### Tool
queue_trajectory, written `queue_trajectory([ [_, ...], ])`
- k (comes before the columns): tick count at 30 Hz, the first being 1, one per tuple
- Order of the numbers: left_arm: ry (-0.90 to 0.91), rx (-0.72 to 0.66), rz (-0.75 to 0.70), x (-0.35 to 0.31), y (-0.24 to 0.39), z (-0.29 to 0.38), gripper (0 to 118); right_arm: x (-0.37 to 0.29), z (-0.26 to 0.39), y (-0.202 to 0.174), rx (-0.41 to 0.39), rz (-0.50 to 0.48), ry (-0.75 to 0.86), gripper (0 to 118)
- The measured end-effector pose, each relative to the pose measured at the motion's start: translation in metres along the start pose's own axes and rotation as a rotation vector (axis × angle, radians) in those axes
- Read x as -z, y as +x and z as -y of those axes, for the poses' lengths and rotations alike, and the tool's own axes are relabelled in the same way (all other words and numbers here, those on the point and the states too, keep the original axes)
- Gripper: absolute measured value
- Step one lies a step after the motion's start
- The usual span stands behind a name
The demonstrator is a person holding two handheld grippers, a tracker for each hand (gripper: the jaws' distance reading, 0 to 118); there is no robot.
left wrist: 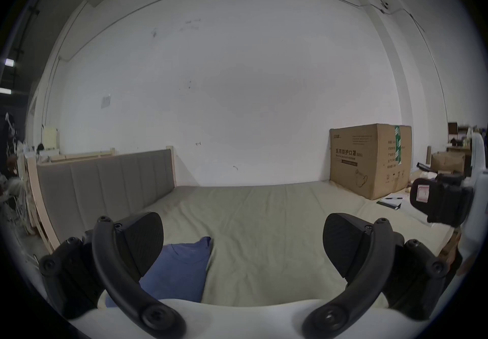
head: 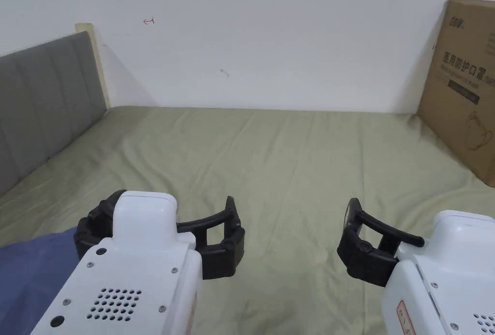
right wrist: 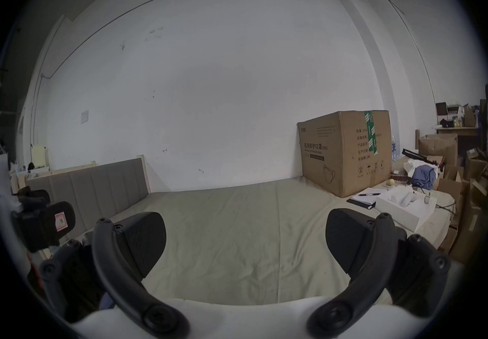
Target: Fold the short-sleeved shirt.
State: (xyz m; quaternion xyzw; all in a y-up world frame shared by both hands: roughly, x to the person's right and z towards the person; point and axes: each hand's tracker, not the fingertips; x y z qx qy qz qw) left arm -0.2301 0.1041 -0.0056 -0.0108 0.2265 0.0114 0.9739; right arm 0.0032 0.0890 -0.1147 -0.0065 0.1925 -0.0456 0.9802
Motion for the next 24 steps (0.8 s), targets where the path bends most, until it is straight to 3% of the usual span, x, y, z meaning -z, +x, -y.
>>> queue_trajectory([
  [5, -0.021, -0.043, 0.013, 0.000, -0.005, -0.004, 117, -0.002, -0.003, -0.004, -0.039, 0.000, 0.000, 113],
  [7, -0.020, -0.025, 0.013, -0.002, -0.003, -0.004, 109, -0.002, -0.004, -0.005, -0.048, 0.002, 0.005, 85],
  [9, -0.005, 0.002, -0.012, -0.003, 0.000, -0.003, 61, -0.002, -0.005, -0.006, -0.052, 0.013, -0.002, 34],
  [10, -0.001, 0.004, -0.027, -0.003, 0.000, -0.002, 31, -0.001, -0.004, -0.005, -0.046, 0.017, -0.004, 19],
  [11, -0.004, -0.010, -0.010, -0.002, -0.003, -0.002, 10, -0.001, -0.004, -0.004, -0.039, 0.021, -0.007, 12],
  [13, -0.039, -0.061, 0.022, 0.000, -0.007, -0.003, 3, -0.001, -0.004, -0.002, -0.032, 0.006, -0.023, 0],
  [24, -0.040, -0.050, 0.018, 0.001, -0.020, -0.010, 0, 0.004, -0.009, -0.017, -0.076, -0.045, -0.028, 0],
])
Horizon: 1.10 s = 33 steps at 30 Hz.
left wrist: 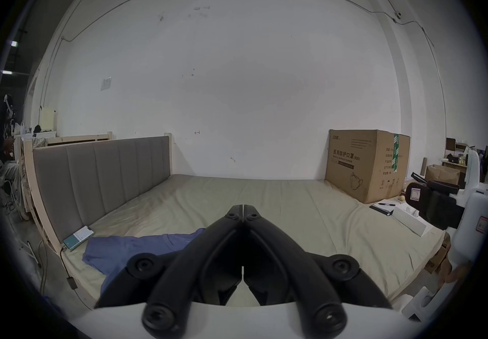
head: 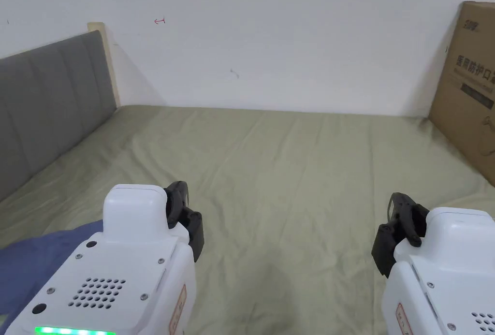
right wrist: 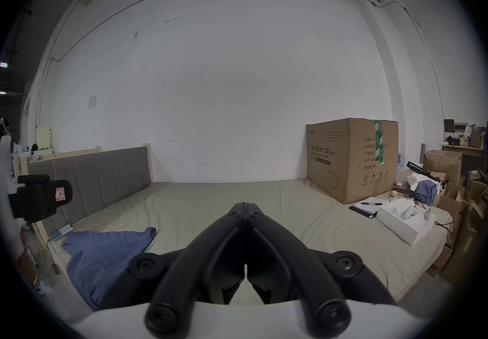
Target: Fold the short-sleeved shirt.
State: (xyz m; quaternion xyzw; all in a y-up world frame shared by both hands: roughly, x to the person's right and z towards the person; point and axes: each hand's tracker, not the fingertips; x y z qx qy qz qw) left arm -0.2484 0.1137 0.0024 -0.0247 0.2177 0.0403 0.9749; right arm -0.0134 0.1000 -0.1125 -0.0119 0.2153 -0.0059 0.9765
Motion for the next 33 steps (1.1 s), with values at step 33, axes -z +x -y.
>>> queue_trajectory([
  [33, -0.550, -0.266, -0.308, 0.078, -0.202, 0.127, 0, 0.069, 0.051, -0.174, -0.104, -0.576, -0.253, 0],
])
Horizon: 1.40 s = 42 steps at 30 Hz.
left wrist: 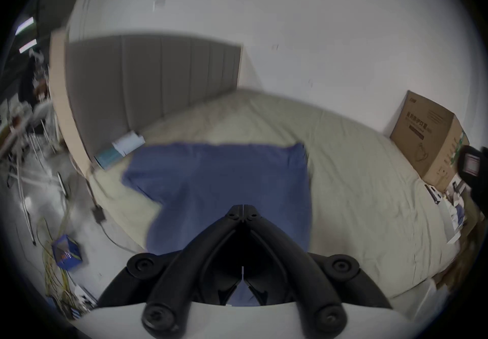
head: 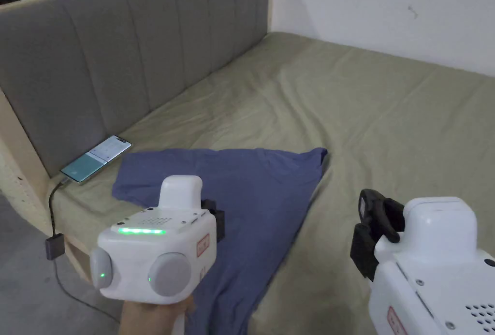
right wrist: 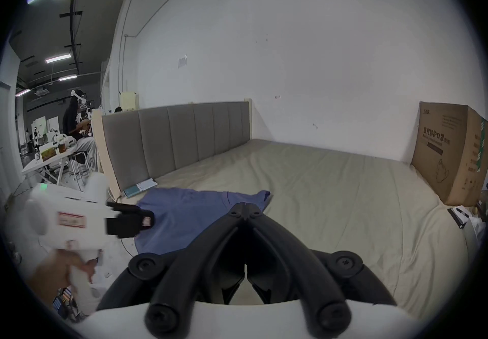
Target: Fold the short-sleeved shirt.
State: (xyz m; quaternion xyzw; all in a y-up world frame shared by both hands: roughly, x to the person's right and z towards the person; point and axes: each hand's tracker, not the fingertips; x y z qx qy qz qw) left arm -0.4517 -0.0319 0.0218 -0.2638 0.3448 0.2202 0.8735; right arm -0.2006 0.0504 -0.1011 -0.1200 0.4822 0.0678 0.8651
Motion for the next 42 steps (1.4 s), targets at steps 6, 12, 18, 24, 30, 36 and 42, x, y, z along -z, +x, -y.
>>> queue_trajectory([
  [6, -0.128, 0.009, -0.082, 0.068, -0.019, 0.001, 10, 0.028, 0.015, 0.010, 0.011, 0.003, -0.083, 0],
  [12, -0.139, -0.015, -0.060, 0.085, -0.032, -0.011, 117, 0.043, 0.023, 0.016, 0.045, -0.012, -0.129, 0],
  [18, -0.190, 0.057, -0.098, 0.109, -0.027, -0.009, 116, 0.047, 0.031, 0.020, 0.042, -0.011, -0.162, 0],
  [24, -0.257, 0.101, -0.131, 0.132, -0.014, 0.005, 94, 0.052, 0.036, 0.027, 0.069, -0.003, -0.189, 0],
  [30, -0.234, 0.033, -0.130, 0.127, -0.016, -0.002, 4, 0.052, 0.039, 0.029, 0.090, -0.002, -0.209, 0],
  [36, -0.239, 0.013, -0.118, 0.117, -0.015, -0.015, 3, 0.045, 0.039, 0.034, 0.090, -0.001, -0.209, 0],
  [42, -0.235, -0.028, -0.059, 0.093, -0.020, -0.036, 3, 0.029, 0.030, 0.053, 0.132, 0.029, -0.180, 0],
])
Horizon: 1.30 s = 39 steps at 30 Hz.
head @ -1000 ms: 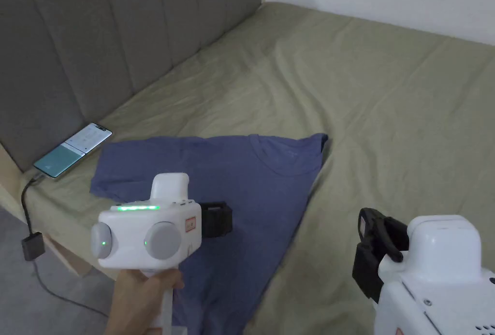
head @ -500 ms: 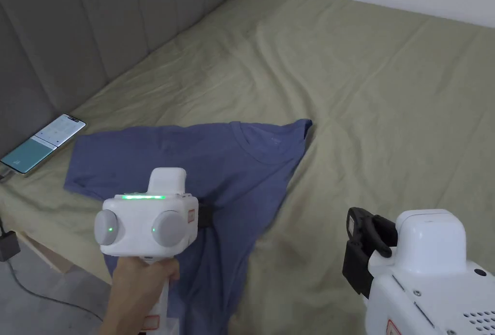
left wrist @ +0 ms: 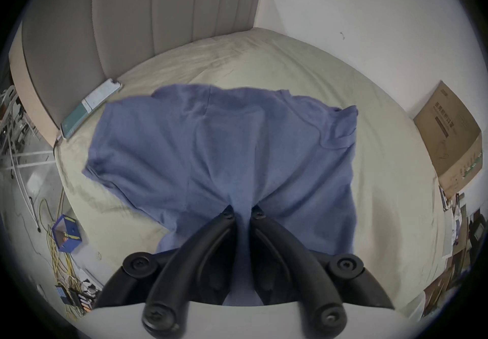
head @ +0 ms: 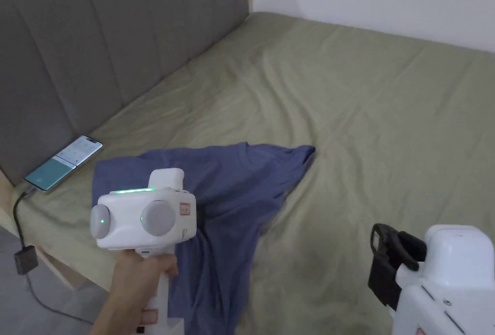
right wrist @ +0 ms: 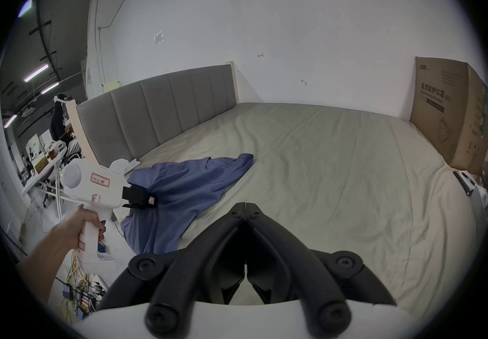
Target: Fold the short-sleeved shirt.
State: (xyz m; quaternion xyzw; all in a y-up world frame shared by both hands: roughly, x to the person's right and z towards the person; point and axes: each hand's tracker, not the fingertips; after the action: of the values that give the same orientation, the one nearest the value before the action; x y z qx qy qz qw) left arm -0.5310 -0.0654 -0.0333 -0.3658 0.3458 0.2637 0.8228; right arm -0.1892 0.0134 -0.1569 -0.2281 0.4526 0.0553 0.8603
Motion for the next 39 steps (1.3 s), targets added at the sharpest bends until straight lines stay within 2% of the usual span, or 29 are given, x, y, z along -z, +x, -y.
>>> queue_trajectory([
  [4, 0.070, -0.002, 0.067, -0.035, 0.016, -0.019, 3, -0.020, -0.009, 0.017, 0.037, 0.028, 0.045, 0],
  [7, 0.142, 0.140, 0.063, -0.067, 0.059, -0.043, 3, -0.038, -0.015, 0.031, 0.052, 0.059, 0.078, 0],
  [13, 0.323, 0.356, 0.216, -0.145, 0.170, -0.088, 3, -0.083, -0.025, 0.068, 0.101, 0.155, 0.159, 0],
  [17, 0.418, 0.481, 0.429, -0.205, 0.251, -0.095, 3, -0.120, -0.029, 0.097, 0.137, 0.241, 0.222, 0],
  [20, 0.487, 0.656, 0.533, -0.241, 0.311, -0.080, 3, -0.148, -0.029, 0.120, 0.174, 0.314, 0.259, 0],
  [22, 0.472, 0.681, 0.632, -0.248, 0.343, -0.068, 3, -0.165, -0.027, 0.135, 0.204, 0.359, 0.287, 0],
  [24, 0.432, 0.710, 0.703, -0.244, 0.378, -0.053, 3, -0.182, -0.023, 0.151, 0.237, 0.402, 0.304, 0],
  [27, 0.348, 0.777, 0.703, -0.208, 0.427, -0.016, 3, -0.201, -0.013, 0.171, 0.267, 0.478, 0.312, 0],
  [29, 0.200, 0.797, 0.734, -0.165, 0.457, 0.017, 3, -0.209, -0.003, 0.183, 0.290, 0.517, 0.291, 0],
  [32, -0.060, 0.812, 0.705, -0.087, 0.492, 0.083, 3, -0.216, 0.014, 0.201, 0.342, 0.557, 0.255, 0],
  [34, -0.211, 0.858, 0.679, -0.047, 0.500, 0.132, 3, -0.220, 0.025, 0.211, 0.364, 0.575, 0.229, 0],
  [36, -0.260, 0.926, 0.637, -0.024, 0.501, 0.171, 3, -0.223, 0.032, 0.220, 0.376, 0.604, 0.199, 0],
  [39, -0.314, 0.887, 0.648, -0.010, 0.489, 0.196, 3, -0.223, 0.042, 0.234, 0.402, 0.631, 0.172, 0],
])
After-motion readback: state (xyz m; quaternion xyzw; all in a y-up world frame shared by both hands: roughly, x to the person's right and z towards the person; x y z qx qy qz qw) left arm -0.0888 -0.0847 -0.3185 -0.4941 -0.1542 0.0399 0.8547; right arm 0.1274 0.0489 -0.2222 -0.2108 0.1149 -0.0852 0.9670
